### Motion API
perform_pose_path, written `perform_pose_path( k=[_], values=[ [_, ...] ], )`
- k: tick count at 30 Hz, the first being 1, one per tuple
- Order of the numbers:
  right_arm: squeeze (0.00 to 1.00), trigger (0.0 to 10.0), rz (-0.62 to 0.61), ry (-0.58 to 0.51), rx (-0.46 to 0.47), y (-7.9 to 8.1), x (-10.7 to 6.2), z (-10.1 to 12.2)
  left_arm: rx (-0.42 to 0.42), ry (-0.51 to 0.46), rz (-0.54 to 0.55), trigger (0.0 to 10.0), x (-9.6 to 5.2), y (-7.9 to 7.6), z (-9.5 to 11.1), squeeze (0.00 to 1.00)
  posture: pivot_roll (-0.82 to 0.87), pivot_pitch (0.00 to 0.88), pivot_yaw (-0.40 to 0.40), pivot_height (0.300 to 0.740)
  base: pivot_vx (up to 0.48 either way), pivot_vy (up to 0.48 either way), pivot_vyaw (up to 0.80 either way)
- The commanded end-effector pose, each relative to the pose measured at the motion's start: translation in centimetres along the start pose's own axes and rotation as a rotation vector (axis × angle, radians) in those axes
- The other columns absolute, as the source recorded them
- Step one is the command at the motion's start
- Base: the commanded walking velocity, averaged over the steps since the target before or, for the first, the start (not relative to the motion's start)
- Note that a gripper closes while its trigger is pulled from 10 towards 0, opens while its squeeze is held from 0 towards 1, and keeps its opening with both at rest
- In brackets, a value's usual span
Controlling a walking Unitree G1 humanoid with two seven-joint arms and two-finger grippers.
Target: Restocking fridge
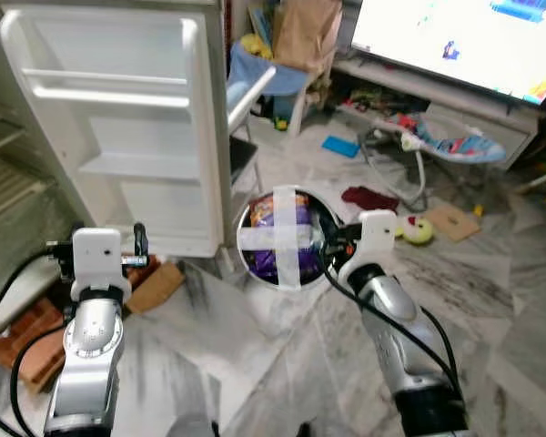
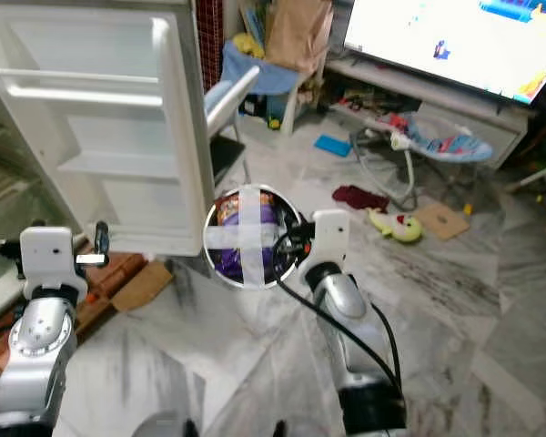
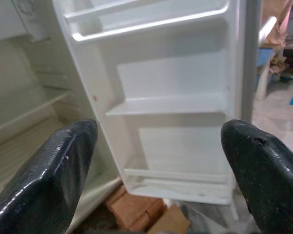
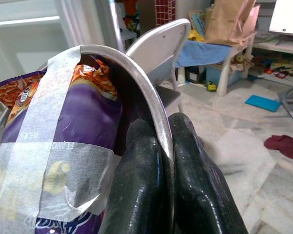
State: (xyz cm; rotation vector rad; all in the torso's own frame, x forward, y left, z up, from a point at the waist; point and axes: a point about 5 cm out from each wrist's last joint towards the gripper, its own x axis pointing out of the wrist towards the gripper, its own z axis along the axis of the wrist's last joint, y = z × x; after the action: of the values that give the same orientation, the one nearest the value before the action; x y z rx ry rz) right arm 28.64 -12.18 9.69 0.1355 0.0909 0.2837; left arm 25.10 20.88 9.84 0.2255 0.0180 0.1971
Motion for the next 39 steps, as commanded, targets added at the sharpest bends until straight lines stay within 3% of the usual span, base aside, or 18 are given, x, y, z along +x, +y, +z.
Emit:
perform_pose_path(
  k=[1, 3, 5, 7, 12, 39],
  values=[
    [0.0, 10.0, -0.037, -0.022, -0.03, -1.3, -0.5, 0.5, -0.016, -0.014, -0.034, 10.0, 0.0, -0.9, 0.3, 0.0, 0.06, 0.017, -0.071, 0.74, 0.0, 0.371, 0.0],
    [0.0, 10.0, -0.039, -0.02, -0.066, -1.3, -0.5, 0.6, -0.009, -0.017, -0.045, 10.0, 0.0, -1.1, 0.3, 0.0, 0.06, 0.015, -0.072, 0.74, 0.0, 0.0, 0.0],
    [0.0, 10.0, -0.028, -0.06, 0.023, -1.4, -0.6, 1.1, -0.01, -0.024, -0.046, 10.0, 0.0, -1.1, 0.4, 0.0, 0.06, 0.015, -0.072, 0.74, 0.0, 0.0, 0.0],
    [0.0, 10.0, -0.052, -0.083, 0.029, -1.6, -0.6, 1.4, -0.02, -0.032, -0.054, 10.0, -0.1, -1.2, 0.5, 0.0, 0.06, 0.015, -0.072, 0.74, 0.0, 0.0, 0.0],
    [0.0, 10.0, -0.032, -0.088, 0.036, -1.5, -0.4, 1.6, 0.007, -0.035, -0.079, 10.0, 0.0, -1.4, 0.6, 0.0, 0.06, 0.009, -0.076, 0.74, 0.0, 0.0, 0.79],
    [0.0, 10.0, 0.059, -0.104, 0.076, -0.7, -0.4, 1.8, -0.074, 0.017, -0.119, 10.0, -0.8, -1.7, -0.1, 0.0, 0.07, 0.013, -0.08, 0.74, 0.0, 0.0, 0.79]
  ],
)
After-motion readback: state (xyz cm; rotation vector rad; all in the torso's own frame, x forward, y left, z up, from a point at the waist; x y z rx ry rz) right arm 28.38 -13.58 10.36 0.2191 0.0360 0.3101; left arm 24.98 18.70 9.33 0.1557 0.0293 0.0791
